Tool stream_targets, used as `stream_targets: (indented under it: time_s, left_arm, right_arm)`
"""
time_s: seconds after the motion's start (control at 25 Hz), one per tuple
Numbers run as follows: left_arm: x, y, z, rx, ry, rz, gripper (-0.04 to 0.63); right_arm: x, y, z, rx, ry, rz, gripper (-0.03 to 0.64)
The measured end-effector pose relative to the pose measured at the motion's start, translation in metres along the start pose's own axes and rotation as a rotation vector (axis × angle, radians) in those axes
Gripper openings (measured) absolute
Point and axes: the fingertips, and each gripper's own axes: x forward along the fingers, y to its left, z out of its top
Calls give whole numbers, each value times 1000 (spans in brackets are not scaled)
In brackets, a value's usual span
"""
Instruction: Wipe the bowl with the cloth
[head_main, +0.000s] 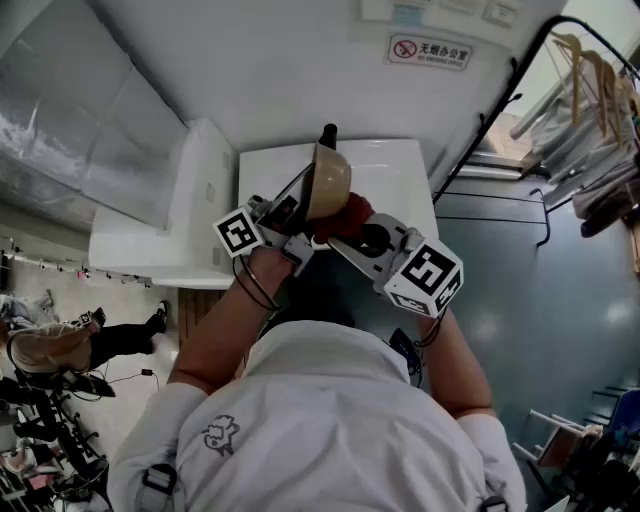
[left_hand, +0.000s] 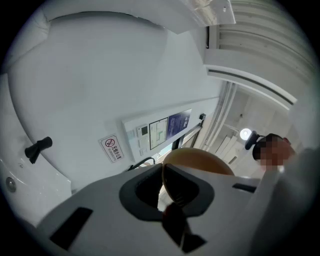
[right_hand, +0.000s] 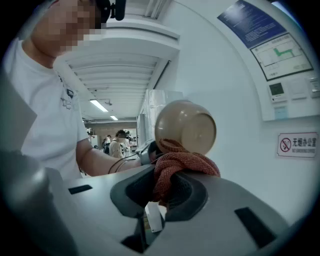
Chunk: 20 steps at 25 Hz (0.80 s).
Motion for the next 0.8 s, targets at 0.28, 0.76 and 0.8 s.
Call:
stream_targets:
  time_s: [0.28,0.76,0.8]
  left_arm:
    - [-6,14,-4,3,52,49,28]
    - [-1,-14,-43,-74,155,-105,21]
    - [0,-16,-42,-81,150,-119,21]
  right_arm:
    - [-20,18,54,-109,-138,-8,51]
    - [-64,-59,85,-46,-284,-202,51]
    - [-64,-65,82,-15,-295,-209,51]
